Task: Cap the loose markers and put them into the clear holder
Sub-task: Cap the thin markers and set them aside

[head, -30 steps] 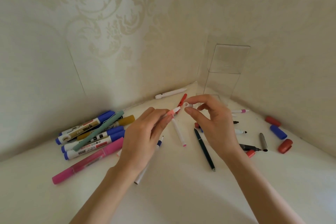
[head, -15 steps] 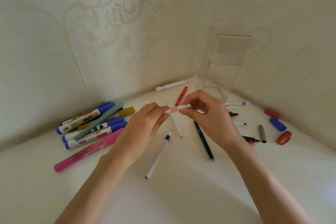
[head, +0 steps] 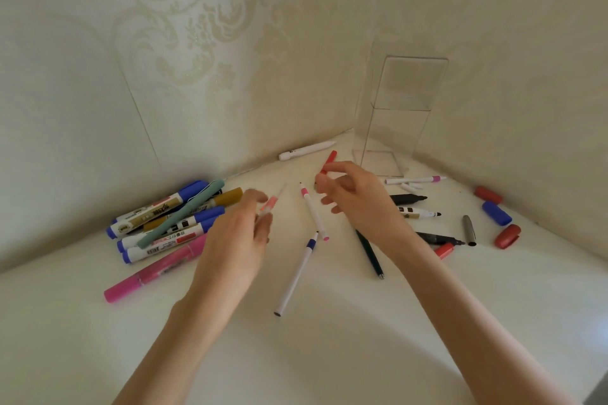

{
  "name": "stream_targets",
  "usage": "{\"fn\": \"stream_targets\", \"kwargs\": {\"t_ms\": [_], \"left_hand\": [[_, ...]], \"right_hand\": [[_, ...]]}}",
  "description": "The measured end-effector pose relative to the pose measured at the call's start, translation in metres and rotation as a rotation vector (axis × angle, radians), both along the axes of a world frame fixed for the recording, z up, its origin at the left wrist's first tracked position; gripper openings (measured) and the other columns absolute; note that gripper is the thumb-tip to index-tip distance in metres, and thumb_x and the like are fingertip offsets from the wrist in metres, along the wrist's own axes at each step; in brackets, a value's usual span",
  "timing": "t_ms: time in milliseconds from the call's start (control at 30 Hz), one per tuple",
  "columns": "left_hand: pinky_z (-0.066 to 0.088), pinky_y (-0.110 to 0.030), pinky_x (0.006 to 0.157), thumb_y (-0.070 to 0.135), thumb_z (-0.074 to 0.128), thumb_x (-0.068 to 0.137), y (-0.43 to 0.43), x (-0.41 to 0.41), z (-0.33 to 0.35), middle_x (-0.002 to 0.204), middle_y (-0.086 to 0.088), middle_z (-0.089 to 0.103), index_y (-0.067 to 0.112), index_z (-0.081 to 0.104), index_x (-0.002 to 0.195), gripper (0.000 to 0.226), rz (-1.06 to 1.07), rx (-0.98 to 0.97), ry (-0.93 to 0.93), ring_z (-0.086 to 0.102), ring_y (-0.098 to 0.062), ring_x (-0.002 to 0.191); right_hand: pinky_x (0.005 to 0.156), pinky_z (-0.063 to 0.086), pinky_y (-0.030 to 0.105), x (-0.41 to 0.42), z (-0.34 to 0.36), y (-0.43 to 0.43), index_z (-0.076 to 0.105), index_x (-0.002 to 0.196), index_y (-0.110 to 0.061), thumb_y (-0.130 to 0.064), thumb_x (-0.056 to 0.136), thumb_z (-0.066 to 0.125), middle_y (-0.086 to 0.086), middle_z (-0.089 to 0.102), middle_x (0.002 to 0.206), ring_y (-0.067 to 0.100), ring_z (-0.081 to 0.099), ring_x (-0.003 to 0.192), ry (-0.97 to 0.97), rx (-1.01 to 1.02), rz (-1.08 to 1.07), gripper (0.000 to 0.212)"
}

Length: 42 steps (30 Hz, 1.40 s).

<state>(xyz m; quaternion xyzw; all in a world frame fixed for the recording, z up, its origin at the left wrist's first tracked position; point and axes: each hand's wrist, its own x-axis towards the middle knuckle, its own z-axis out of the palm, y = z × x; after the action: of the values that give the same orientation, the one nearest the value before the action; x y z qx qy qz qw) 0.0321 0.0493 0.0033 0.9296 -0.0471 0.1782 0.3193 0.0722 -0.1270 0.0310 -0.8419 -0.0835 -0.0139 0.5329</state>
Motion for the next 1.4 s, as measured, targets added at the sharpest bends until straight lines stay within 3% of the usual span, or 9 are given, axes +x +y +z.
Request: {"fn": "stream_targets", "kwargs": {"t_ms": [133,400,500,633,800,1000,1100,1233,1400], "left_hand": [[0.045,-0.030,0.062,0.007,0.054,0.088,0.014,-0.009,-0.016,0.107,-0.008,0.058,0.011,0.058,0.108,0.021,0.136,0.119,0.029,0.060,-0.022,0.082],[0.040,-0.028,0.055,0.004,0.064,0.081,0.002,-0.006,-0.016,0.102,-0.012,0.062,0.006,0.067,0.098,0.018,0.171,0.266,0.027,0.061,-0.030,0.083],[0.048,-0.032,0.058,0.024,0.063,0.084,-0.011,-0.008,-0.006,0.091,-0.004,0.066,0.013,0.067,0.092,0.014,0.055,0.184,-0.065,0.062,-0.021,0.075],[0.039,-0.023,0.055,0.068,0.047,0.077,-0.033,-0.009,-0.002,0.078,0.011,0.053,0.027,0.055,0.085,0.042,-0.008,0.320,0.210,0.050,-0.006,0.071],[0.036,-0.021,0.055,0.060,0.048,0.082,-0.036,-0.009,-0.012,0.082,0.010,0.052,0.027,0.050,0.086,0.033,-0.008,0.346,0.243,0.050,-0.007,0.074],[0.042,-0.023,0.061,0.055,0.049,0.085,-0.026,-0.009,-0.017,0.082,0.010,0.054,0.025,0.054,0.082,0.030,-0.034,0.266,0.170,0.053,-0.008,0.075],[0.051,-0.029,0.063,0.051,0.047,0.083,-0.022,-0.009,-0.013,0.074,0.007,0.061,0.021,0.055,0.085,0.031,-0.055,-0.026,0.091,0.058,-0.007,0.066],[0.044,-0.026,0.052,0.044,0.045,0.082,-0.026,-0.011,-0.005,0.061,0.002,0.055,0.017,0.046,0.083,0.027,-0.142,-0.412,-0.088,0.052,-0.014,0.054],[0.039,-0.024,0.047,0.038,0.052,0.088,-0.031,-0.014,-0.002,0.062,0.006,0.050,0.025,0.042,0.086,0.017,-0.240,-0.407,-0.295,0.048,-0.018,0.057]], "right_hand": [[0.072,0.052,0.025,0.000,-0.002,-0.045,0.056,0.114,-0.022,-0.029,0.093,0.051,-0.004,0.068,0.099,0.013,0.065,0.090,-0.027,-0.106,-0.166,0.023],[0.076,0.046,0.023,0.000,-0.011,-0.098,0.059,0.115,-0.016,-0.020,0.093,0.053,-0.002,0.065,0.102,0.013,0.061,0.094,-0.048,-0.242,-0.359,0.023],[0.065,0.037,0.010,0.016,-0.005,-0.088,0.057,0.120,-0.014,-0.017,0.095,0.049,-0.006,0.058,0.104,0.008,0.053,0.092,-0.090,-0.399,-0.307,0.026],[0.078,0.050,0.030,0.061,-0.008,-0.060,0.065,0.107,-0.008,-0.015,0.096,0.046,0.008,0.066,0.109,0.021,0.061,0.093,-0.131,-0.678,-0.231,0.023],[0.068,0.043,0.028,0.087,-0.018,-0.024,0.058,0.107,-0.007,0.000,0.090,0.048,0.011,0.060,0.110,0.024,0.060,0.095,-0.080,-1.070,-0.223,0.021],[0.071,0.042,0.028,0.086,-0.019,-0.017,0.054,0.113,-0.005,0.001,0.088,0.051,0.012,0.055,0.112,0.024,0.055,0.101,-0.096,-1.157,-0.232,0.026],[0.072,0.047,0.028,0.074,-0.008,-0.024,0.058,0.108,-0.007,-0.011,0.095,0.048,0.009,0.061,0.102,0.021,0.054,0.098,-0.244,-0.849,-0.284,0.017],[0.071,0.049,0.015,0.017,0.015,-0.025,0.066,0.098,-0.015,-0.014,0.090,0.058,-0.005,0.069,0.088,0.007,0.064,0.080,-0.230,0.096,-0.166,0.011],[0.073,0.051,0.016,-0.024,0.013,-0.019,0.068,0.088,-0.018,-0.001,0.082,0.062,-0.009,0.072,0.086,0.006,0.067,0.081,-0.296,0.392,0.096,0.019]]}}
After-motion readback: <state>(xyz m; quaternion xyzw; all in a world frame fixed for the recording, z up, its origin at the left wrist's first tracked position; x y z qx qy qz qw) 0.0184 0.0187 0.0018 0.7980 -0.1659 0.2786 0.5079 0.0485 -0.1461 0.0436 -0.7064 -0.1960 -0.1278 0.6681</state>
